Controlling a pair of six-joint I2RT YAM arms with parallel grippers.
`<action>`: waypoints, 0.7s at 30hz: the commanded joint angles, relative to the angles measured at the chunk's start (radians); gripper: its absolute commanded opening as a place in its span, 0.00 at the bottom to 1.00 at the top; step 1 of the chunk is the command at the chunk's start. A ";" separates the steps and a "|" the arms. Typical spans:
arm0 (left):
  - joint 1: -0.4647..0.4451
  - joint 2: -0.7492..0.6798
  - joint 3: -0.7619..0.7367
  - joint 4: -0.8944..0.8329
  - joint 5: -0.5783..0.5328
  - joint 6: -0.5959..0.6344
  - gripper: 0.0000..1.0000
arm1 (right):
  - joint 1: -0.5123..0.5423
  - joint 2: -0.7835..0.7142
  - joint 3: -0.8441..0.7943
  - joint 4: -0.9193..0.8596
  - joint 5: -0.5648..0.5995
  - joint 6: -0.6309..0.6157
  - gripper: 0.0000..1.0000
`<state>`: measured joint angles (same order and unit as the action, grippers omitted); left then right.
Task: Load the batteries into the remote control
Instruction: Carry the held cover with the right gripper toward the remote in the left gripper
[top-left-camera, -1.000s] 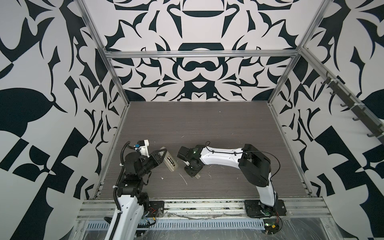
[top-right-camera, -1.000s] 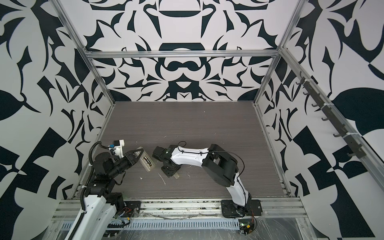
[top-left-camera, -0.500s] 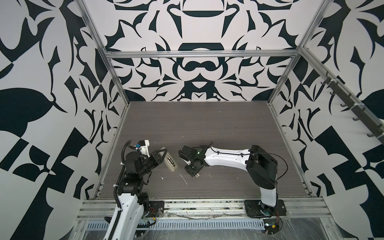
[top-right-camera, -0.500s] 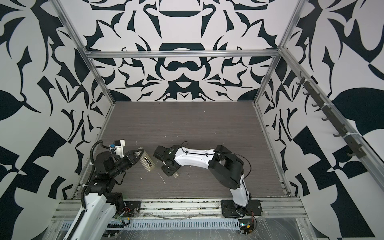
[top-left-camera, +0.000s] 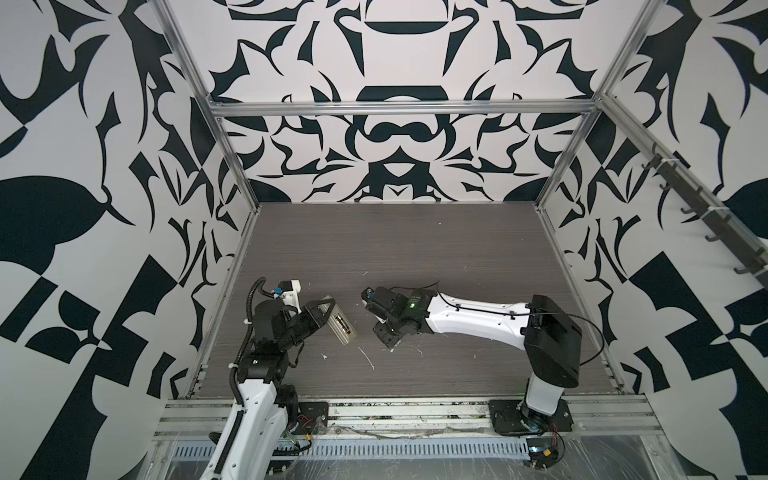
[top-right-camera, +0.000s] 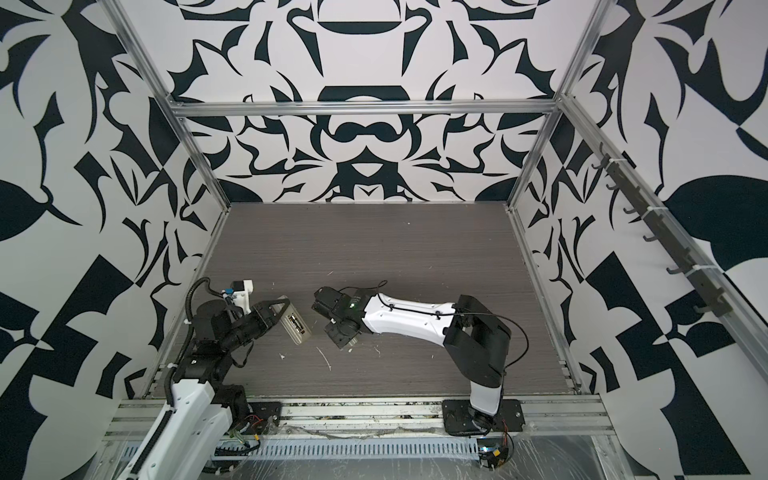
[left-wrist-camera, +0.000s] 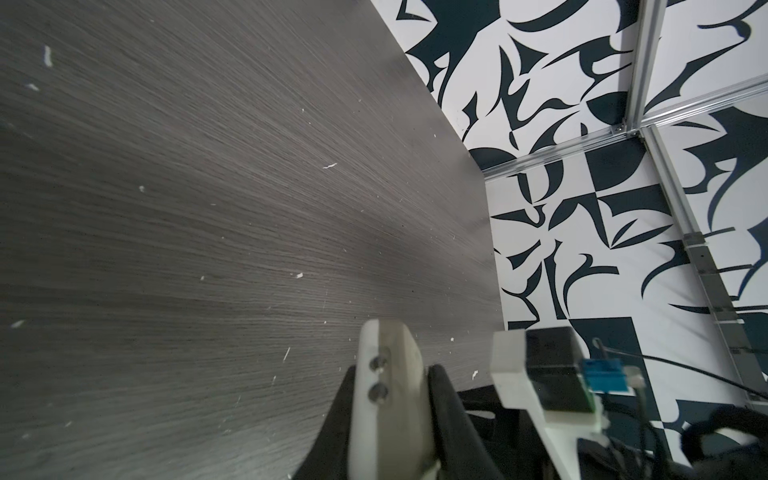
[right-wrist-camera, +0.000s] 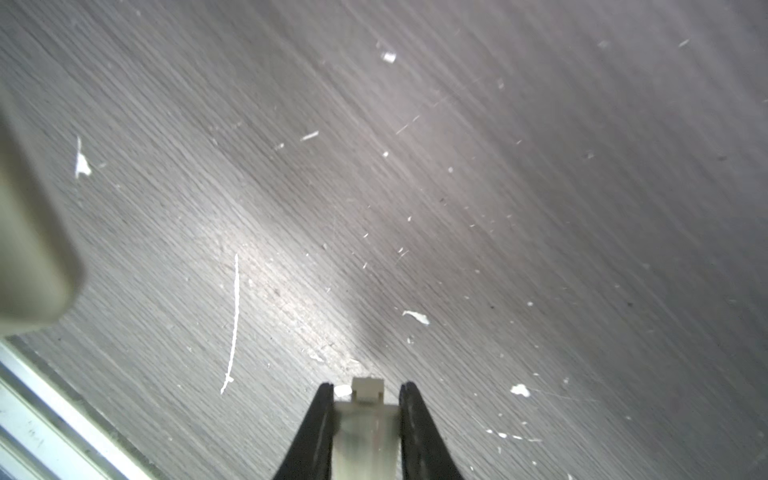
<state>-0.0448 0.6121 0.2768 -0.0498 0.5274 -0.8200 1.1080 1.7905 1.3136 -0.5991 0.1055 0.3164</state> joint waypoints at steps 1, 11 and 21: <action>0.005 0.049 0.047 0.064 0.049 -0.005 0.00 | 0.006 -0.048 -0.004 0.022 0.056 0.027 0.17; 0.005 0.056 0.024 0.133 0.058 -0.022 0.00 | 0.027 -0.069 0.013 0.041 0.079 0.042 0.15; 0.005 0.065 0.040 0.123 0.047 -0.004 0.00 | 0.048 -0.097 0.027 0.035 0.144 0.035 0.14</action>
<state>-0.0448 0.6605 0.2897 0.0422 0.5644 -0.8330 1.1484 1.7432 1.3132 -0.5713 0.1978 0.3428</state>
